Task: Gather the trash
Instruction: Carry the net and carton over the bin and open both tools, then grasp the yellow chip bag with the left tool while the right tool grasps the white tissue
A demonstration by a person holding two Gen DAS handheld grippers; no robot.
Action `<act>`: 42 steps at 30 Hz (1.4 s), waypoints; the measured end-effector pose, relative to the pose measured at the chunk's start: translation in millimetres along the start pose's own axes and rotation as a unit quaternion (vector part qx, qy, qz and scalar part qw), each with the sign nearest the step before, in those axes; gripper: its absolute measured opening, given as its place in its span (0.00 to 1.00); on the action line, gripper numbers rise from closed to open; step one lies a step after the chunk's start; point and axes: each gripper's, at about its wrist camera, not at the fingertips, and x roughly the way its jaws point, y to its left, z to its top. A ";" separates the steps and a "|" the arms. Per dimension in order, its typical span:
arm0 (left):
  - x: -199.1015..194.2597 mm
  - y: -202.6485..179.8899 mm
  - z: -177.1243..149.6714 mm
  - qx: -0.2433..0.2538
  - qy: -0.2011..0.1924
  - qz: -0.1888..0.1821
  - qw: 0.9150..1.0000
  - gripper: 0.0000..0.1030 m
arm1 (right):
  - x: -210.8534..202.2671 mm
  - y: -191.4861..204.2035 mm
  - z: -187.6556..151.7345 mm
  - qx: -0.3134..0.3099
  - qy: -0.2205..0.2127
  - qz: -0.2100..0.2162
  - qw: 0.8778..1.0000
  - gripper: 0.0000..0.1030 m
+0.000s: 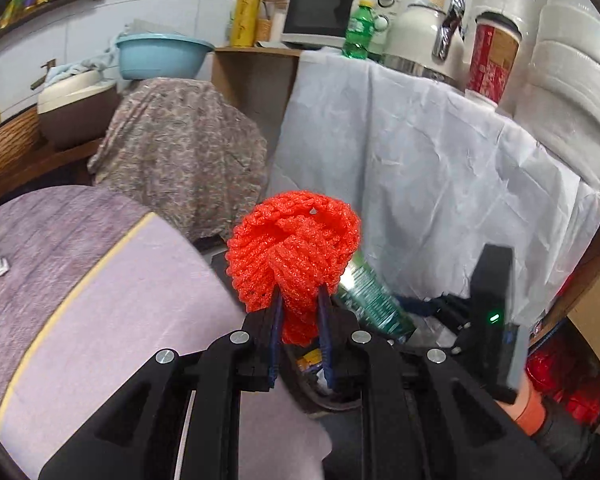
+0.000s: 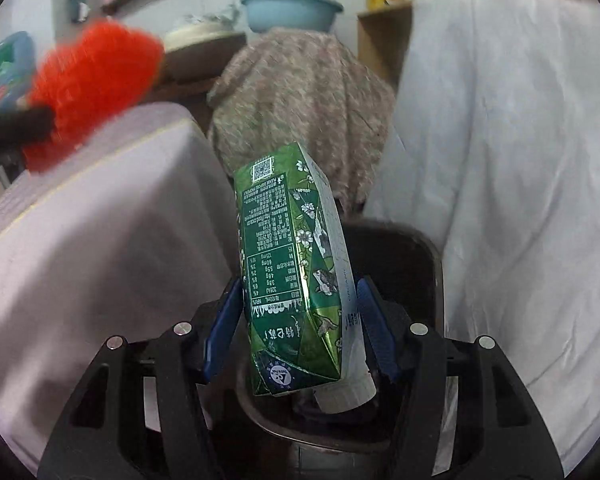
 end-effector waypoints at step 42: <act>171.4 -65.7 -31.8 -0.009 0.173 -0.011 0.985 0.70 | -27.5 -89.8 -69.7 0.107 -0.027 -0.141 0.984 0.72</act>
